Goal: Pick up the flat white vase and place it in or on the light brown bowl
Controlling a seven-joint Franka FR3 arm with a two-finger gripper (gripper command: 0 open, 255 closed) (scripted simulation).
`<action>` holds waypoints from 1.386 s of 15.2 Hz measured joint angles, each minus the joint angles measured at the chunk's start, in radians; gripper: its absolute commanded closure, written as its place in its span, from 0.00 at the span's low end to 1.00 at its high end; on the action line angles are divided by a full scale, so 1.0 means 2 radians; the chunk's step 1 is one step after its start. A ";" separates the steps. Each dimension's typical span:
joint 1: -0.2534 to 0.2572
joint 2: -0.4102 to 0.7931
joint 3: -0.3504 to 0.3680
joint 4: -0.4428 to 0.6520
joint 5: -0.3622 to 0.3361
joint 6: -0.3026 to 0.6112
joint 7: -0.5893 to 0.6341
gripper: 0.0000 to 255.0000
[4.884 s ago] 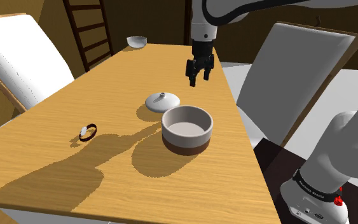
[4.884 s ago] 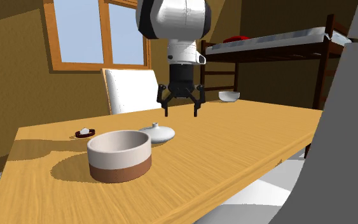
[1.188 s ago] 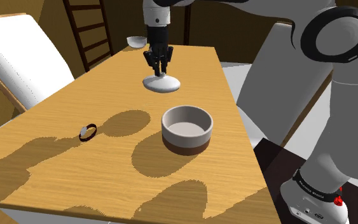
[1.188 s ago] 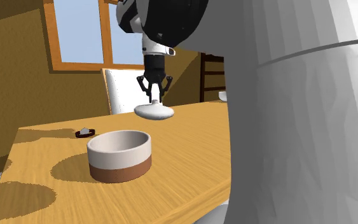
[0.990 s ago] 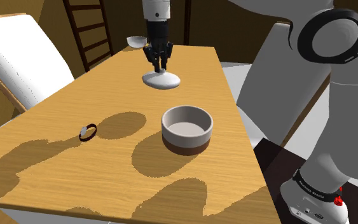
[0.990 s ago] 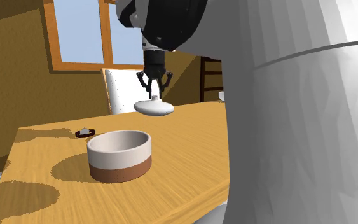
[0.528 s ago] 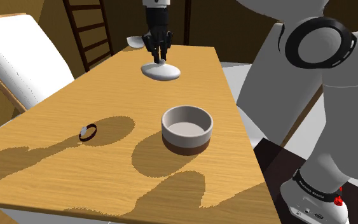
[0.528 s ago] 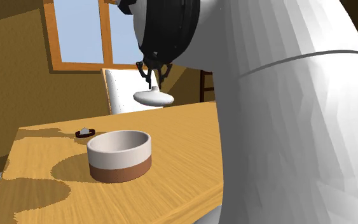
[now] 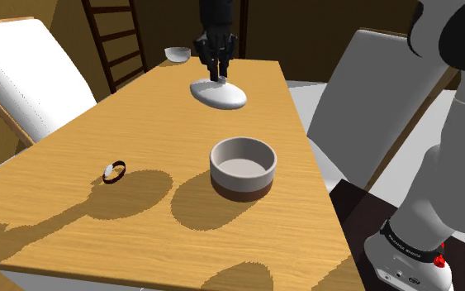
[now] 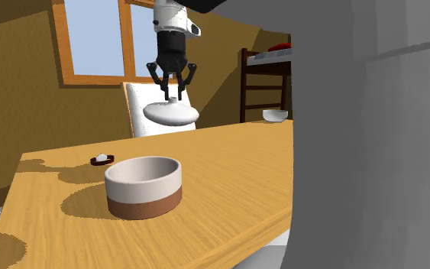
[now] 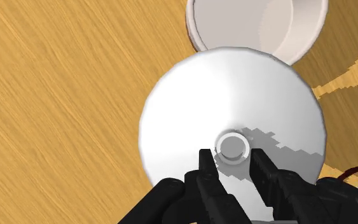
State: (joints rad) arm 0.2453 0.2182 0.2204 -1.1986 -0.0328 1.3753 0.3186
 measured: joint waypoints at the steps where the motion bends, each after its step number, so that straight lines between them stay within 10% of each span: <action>1: 0.001 -0.024 0.002 -0.032 0.005 0.009 0.005 1.00; 9: 0.023 -0.150 0.025 -0.156 0.037 0.011 0.055 1.00; 21: 0.027 -0.189 0.028 -0.274 0.047 0.091 0.058 1.00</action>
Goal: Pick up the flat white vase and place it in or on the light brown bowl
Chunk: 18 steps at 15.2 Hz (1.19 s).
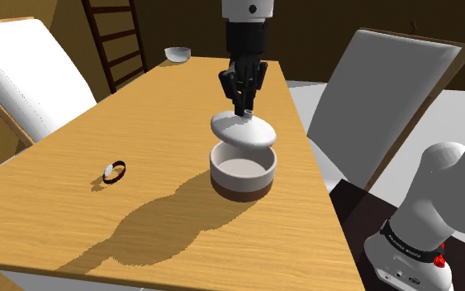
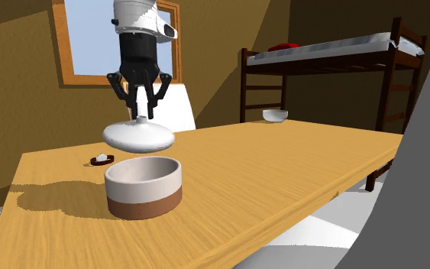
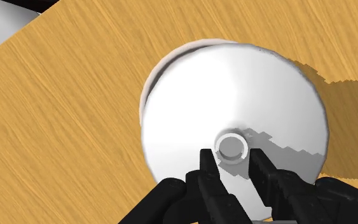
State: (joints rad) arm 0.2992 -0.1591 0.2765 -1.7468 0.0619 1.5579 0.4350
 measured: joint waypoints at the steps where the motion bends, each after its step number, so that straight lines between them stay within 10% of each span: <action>1: 0.000 -0.003 0.000 -0.009 0.001 0.007 0.000 1.00; 16: 0.001 -0.012 0.000 -0.079 0.003 0.070 -0.004 1.00; 17: 0.001 -0.012 0.000 -0.079 0.003 0.070 -0.004 0.00; 18: 0.001 -0.011 0.000 -0.080 0.003 0.070 -0.004 0.00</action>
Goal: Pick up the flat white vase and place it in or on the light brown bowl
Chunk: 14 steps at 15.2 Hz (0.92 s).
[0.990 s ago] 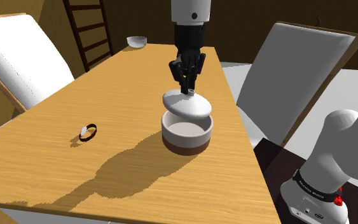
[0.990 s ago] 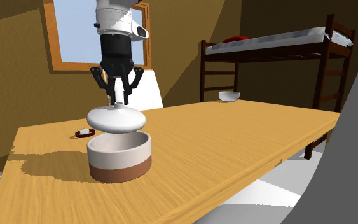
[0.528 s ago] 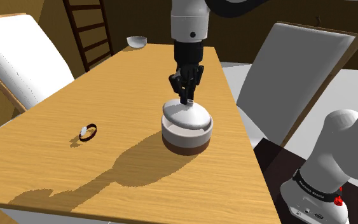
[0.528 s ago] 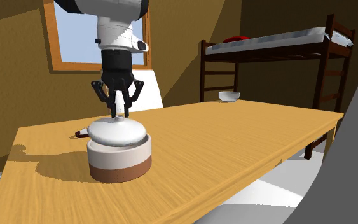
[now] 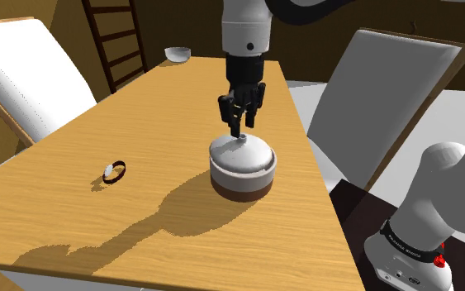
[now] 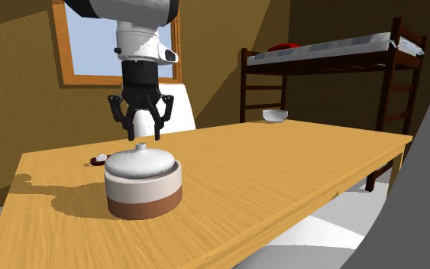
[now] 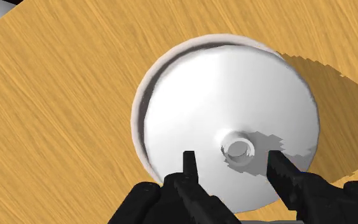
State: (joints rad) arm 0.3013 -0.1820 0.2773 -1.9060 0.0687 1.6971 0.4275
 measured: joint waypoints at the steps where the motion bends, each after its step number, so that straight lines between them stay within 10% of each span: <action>1: 0.000 0.000 0.000 0.000 0.000 0.000 0.000 0.00; 14: -0.001 0.012 -0.001 0.075 -0.004 -0.064 0.003 0.00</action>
State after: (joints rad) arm 0.2987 -0.1586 0.2758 -1.7557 0.0616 1.5685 0.4334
